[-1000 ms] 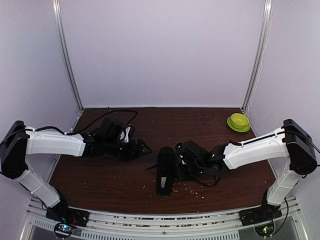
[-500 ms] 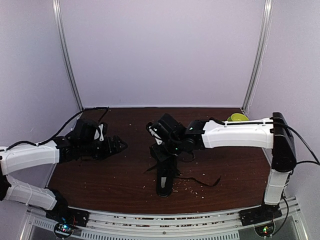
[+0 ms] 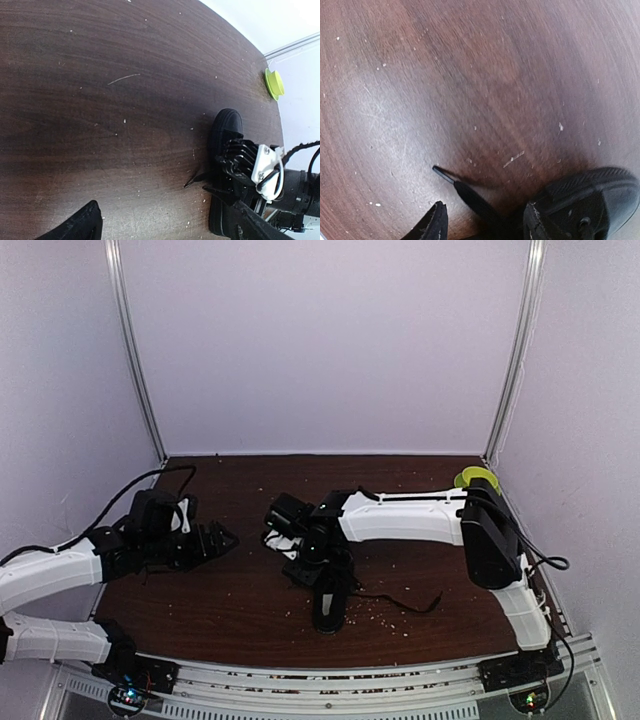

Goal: Tie the shoes

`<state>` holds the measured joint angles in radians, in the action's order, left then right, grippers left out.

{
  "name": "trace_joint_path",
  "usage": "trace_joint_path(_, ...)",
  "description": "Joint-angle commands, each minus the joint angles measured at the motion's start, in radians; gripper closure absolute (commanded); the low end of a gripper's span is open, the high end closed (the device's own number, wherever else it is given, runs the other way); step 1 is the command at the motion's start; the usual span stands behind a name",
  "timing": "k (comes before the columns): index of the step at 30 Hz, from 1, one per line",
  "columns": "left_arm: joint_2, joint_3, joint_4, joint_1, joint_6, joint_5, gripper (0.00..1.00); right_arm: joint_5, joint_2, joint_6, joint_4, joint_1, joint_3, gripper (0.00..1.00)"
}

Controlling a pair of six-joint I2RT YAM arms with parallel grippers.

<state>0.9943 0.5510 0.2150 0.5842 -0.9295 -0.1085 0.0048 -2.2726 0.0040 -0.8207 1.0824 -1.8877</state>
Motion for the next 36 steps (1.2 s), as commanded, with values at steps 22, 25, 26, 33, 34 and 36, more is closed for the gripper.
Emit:
trace_joint_path(22, -0.025, -0.048, -0.017, -0.008, -0.026, -0.013, 0.09, 0.025, -0.142, -0.314, -0.171, 0.021, -0.156, 0.54)
trace_joint_path(25, -0.023, -0.048, -0.017, -0.008, -0.027, -0.016, 0.09, 0.057, -0.173, -0.344, -0.196, 0.024, -0.172, 0.58)
trace_joint_path(26, -0.023, -0.049, -0.017, -0.008, -0.027, -0.016, 0.09, 0.06, -0.178, -0.353, -0.198, 0.024, -0.172, 0.61)
trace_joint_path(33, -0.02, -0.054, -0.016, -0.008, -0.03, -0.017, 0.09, -0.068, -0.189, -0.343, -0.136, 0.021, -0.172, 0.96)
trace_joint_path(34, -0.02, -0.053, -0.015, -0.009, -0.032, -0.016, 0.09, -0.103, -0.187, -0.333, -0.123, 0.022, -0.172, 1.0)
trace_joint_path(36, -0.023, -0.052, -0.011, -0.008, -0.032, -0.014, 0.09, -0.159, -0.175, -0.31, -0.091, 0.019, -0.172, 1.0)
